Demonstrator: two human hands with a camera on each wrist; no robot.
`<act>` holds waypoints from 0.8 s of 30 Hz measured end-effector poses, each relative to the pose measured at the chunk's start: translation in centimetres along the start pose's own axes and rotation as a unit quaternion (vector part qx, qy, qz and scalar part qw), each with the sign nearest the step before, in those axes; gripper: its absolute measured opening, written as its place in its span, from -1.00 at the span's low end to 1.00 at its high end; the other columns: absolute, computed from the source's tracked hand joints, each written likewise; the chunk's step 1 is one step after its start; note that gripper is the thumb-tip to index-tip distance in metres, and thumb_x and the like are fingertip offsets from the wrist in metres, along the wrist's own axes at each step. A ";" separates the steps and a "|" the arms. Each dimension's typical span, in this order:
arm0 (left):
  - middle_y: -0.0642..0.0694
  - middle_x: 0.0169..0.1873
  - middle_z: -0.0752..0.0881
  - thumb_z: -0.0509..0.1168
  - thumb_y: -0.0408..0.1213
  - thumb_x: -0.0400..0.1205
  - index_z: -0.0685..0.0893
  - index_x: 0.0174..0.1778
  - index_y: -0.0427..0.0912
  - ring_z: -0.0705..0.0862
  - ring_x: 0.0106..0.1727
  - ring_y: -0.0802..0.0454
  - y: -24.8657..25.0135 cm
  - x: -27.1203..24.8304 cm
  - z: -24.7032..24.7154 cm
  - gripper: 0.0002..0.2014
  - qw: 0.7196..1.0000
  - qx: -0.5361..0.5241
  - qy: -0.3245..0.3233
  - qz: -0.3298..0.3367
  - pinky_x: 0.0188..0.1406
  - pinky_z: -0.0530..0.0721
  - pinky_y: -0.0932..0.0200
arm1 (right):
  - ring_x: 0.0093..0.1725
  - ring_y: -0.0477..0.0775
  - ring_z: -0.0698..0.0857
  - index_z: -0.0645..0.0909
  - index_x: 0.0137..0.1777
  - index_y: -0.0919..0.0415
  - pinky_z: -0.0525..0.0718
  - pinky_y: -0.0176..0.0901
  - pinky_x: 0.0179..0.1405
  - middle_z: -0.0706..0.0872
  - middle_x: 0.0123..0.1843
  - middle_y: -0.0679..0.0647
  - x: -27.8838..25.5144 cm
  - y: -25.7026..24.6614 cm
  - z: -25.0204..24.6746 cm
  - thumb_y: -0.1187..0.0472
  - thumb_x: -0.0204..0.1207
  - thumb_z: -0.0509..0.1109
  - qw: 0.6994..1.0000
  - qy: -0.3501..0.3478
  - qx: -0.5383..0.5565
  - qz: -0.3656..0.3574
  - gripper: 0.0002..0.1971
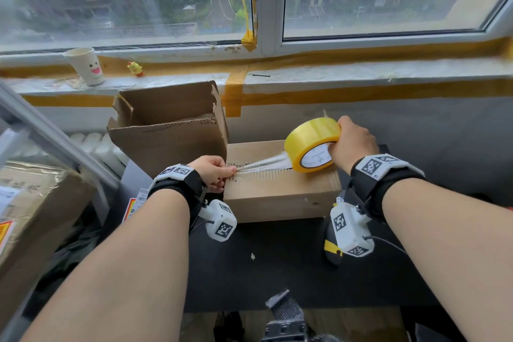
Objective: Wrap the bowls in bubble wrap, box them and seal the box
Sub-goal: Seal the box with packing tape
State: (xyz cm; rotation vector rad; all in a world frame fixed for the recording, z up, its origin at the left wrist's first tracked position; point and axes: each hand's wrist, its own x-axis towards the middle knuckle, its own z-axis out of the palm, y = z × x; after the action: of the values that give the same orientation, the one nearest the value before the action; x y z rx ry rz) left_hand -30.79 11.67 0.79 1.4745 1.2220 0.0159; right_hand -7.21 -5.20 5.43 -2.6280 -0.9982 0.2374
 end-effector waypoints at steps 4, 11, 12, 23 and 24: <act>-0.04 -0.56 0.54 0.42 -0.21 0.60 0.44 -0.39 -0.14 0.49 -0.56 0.14 0.1 -0.3 0.3 -0.67 1.000 0.000 0.005 -0.006 -0.51 0.63 0.27 | -0.13 0.33 0.55 0.39 0.13 0.20 0.46 -0.01 -0.19 0.65 -0.05 0.28 -0.5 0.5 -0.6 0.29 0.51 0.28 1.000 0.011 -0.021 -0.003 -0.77; -0.05 -0.56 0.53 0.45 -0.19 0.57 0.44 -0.39 -0.15 0.49 -0.55 0.13 0.7 -0.4 0.3 -0.66 0.999 0.022 0.021 -0.014 -0.54 0.64 0.28 | -0.13 0.31 0.56 0.46 0.07 0.16 0.52 -0.03 -0.18 0.57 -0.15 0.17 -0.4 1.6 -1.4 0.22 0.48 0.37 0.997 0.056 0.024 0.048 -0.80; -0.05 -0.57 0.53 0.46 -0.19 0.57 0.44 -0.40 -0.15 0.50 -0.55 0.13 0.7 -0.4 0.3 -0.66 0.999 0.026 0.024 -0.018 -0.53 0.65 0.27 | -0.16 0.27 0.56 0.52 0.01 0.15 0.53 -0.05 -0.19 0.61 -0.15 0.15 -0.4 1.6 -1.1 0.17 0.47 0.39 0.994 0.054 0.061 0.075 -0.83; -0.07 -0.54 0.56 0.46 -0.22 0.56 0.45 -0.40 -0.16 0.52 -0.52 0.10 1.3 -0.4 0.2 -0.67 0.998 0.035 0.012 -0.042 -0.46 0.68 0.22 | 0.01 0.34 0.75 0.62 -0.23 0.26 0.69 -0.01 -0.07 0.78 -0.04 0.25 1.7 1.7 0.9 0.22 0.55 0.32 0.975 -0.015 0.139 0.172 -0.83; -0.07 -0.55 0.56 0.46 -0.22 0.56 0.45 -0.40 -0.16 0.52 -0.52 0.11 1.2 -0.4 0.2 -0.67 0.998 0.032 0.011 -0.043 -0.43 0.68 0.21 | -0.01 0.34 0.75 0.63 -0.21 0.27 0.70 0.01 -0.07 0.79 -0.03 0.26 1.9 2.0 0.4 0.24 0.56 0.31 0.976 0.002 0.133 0.174 -0.84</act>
State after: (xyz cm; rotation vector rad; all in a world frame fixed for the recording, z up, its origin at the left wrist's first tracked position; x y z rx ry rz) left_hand -30.08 11.53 1.82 1.4795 1.3129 -0.0663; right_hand -4.69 -5.25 4.28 -2.5321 -0.4578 0.4148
